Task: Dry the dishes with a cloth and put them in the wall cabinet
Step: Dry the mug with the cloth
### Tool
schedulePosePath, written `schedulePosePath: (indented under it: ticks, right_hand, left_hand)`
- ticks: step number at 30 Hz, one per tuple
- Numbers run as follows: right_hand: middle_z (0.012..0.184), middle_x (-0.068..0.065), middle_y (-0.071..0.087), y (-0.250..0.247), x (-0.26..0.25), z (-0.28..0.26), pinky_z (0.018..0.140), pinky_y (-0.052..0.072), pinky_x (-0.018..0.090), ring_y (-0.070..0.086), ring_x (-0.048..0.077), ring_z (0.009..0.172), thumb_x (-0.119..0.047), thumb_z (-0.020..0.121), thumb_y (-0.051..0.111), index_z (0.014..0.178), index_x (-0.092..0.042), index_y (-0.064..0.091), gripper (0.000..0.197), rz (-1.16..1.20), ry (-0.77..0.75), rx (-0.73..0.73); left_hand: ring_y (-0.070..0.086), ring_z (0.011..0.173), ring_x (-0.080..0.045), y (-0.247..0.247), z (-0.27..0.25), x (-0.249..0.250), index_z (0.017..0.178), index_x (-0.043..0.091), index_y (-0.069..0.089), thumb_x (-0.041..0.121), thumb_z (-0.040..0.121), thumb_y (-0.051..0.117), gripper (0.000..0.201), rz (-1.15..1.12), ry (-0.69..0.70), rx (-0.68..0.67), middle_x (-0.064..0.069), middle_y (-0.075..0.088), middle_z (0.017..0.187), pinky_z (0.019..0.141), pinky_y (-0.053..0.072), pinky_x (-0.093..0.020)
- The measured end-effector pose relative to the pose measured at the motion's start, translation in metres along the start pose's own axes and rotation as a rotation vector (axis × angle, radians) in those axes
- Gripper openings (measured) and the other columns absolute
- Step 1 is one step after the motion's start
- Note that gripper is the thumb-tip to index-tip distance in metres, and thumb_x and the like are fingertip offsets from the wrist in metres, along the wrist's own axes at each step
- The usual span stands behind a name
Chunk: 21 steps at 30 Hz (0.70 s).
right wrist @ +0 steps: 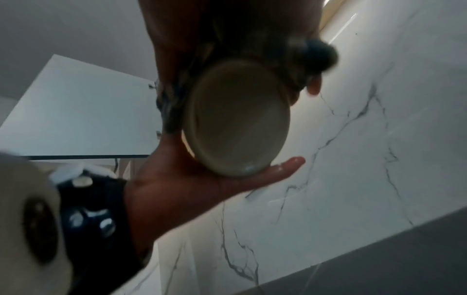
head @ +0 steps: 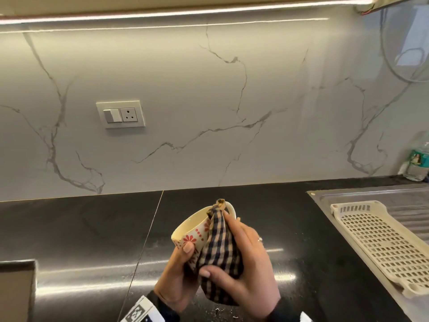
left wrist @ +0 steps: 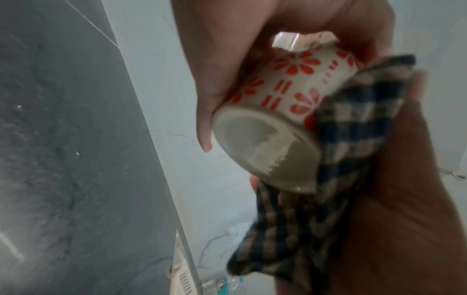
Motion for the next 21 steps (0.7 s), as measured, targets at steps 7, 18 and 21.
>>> schedulePosePath:
  ticks: [7, 18, 21]
  right_hand:
    - [0.128, -0.018, 0.052, -0.002, -0.018, 0.017, 0.102, 0.030, 0.041, 0.043, 0.007, 0.117, -0.083, 0.072, 0.035, 0.139, -0.031, 0.037, 0.085, -0.199, 0.023, -0.021]
    - [0.148, -0.014, 0.033, 0.026, 0.014, -0.008, 0.108, 0.036, 0.029, 0.036, 0.010, 0.135, -0.057, 0.075, 0.064, 0.148, -0.029, 0.007, 0.097, 0.797, 0.228, -0.047]
    - [0.132, 0.005, 0.057, 0.043, 0.033, -0.017, 0.102, 0.044, 0.037, 0.054, 0.022, 0.121, -0.048, 0.057, 0.084, 0.138, -0.020, 0.041, 0.096, 1.290, 0.588, -0.124]
  left_hand:
    - [0.049, 0.123, -0.034, 0.006, 0.002, 0.011, 0.129, -0.001, 0.051, 0.039, 0.083, 0.066, 0.064, -0.096, 0.073, -0.046, -0.026, 0.052, 0.130, 0.102, 0.041, -0.042]
    - [0.070, 0.081, -0.027, 0.006, 0.013, 0.008, 0.109, 0.005, 0.064, 0.045, 0.020, 0.093, 0.102, -0.054, 0.099, 0.071, -0.018, 0.071, 0.096, 0.060, 0.057, -0.033]
    - [0.067, 0.095, -0.029, -0.001, 0.012, 0.014, 0.123, 0.007, 0.051, 0.040, 0.031, 0.093, 0.107, 0.046, 0.189, 0.135, -0.017, 0.068, 0.107, 0.071, 0.056, -0.033]
Point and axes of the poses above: each hand's wrist, its own z-axis towards the middle knuckle, its own y-axis out of the palm, x = y × z, the point moved 9 cm from there along z, towards the middle knuckle
